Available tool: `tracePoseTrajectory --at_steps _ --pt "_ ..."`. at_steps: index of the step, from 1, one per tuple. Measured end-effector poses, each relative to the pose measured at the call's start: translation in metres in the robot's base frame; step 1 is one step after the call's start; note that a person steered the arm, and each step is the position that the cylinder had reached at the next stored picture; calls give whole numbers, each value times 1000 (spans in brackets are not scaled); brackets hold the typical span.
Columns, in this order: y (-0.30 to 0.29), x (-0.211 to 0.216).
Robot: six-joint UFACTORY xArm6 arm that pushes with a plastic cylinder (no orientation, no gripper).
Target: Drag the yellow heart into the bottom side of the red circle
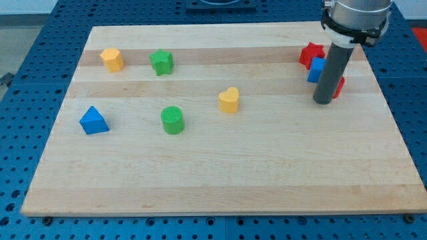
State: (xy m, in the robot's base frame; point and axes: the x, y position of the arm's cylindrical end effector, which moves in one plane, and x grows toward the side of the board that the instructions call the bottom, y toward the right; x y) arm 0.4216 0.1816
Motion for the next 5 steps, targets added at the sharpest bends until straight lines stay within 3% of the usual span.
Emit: tracePoseTrajectory --at_steps 1,3,4,5 --pt "-24 0" --pt "-118 -45" --pt "-190 -45" --pt "-229 -19"
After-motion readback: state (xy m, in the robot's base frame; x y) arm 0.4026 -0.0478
